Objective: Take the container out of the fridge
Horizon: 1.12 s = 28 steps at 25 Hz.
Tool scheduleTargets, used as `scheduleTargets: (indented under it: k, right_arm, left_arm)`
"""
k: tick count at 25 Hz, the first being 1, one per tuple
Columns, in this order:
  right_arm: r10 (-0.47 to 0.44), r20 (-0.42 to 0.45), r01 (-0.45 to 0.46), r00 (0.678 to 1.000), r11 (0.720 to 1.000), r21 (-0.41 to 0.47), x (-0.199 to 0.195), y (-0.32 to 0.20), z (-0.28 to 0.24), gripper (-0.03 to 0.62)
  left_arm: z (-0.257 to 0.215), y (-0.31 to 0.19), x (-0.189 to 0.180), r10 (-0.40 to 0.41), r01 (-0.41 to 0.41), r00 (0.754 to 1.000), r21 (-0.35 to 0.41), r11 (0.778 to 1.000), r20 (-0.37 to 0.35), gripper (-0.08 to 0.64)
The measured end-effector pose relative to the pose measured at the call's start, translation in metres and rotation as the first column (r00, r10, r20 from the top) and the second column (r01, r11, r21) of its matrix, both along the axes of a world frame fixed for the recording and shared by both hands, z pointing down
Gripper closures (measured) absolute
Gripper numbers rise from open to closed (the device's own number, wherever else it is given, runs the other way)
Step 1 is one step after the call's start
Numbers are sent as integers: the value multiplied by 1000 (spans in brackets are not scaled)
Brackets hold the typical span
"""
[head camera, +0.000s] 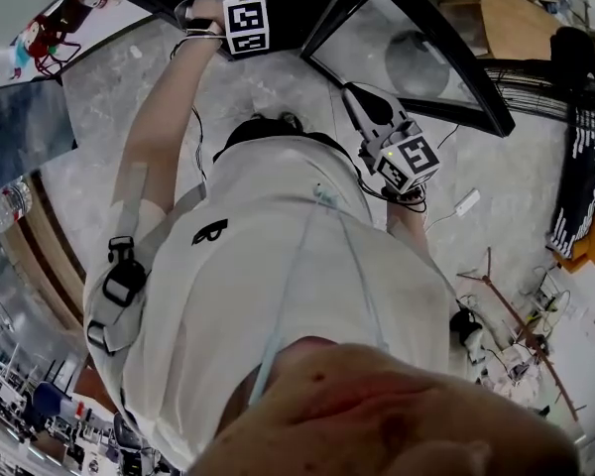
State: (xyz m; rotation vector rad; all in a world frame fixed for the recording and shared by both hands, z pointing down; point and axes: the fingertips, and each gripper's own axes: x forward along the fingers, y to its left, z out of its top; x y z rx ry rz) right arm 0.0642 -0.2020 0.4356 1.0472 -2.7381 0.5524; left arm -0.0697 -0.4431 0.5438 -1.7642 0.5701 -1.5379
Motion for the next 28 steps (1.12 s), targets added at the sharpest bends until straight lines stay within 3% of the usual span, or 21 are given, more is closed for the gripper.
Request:
scheduleTargets:
  k: [10,21,28]
  right_arm:
    - [-30,15,30,999,1000,-3,-1,-2,5,576]
    - [-116,19,115,993,993,12,-24,-6,-1,576]
    - [-128,18,128,992,992,3,-26,-4,2,575]
  left_arm:
    - [-19,17,-9,-28,29,997,7,1000,-74,431]
    - [-26,59,-25,-10,11,998,5,1000,-57,431]
    - [-33,83,-22,52,-52,998,14,999,-39,431]
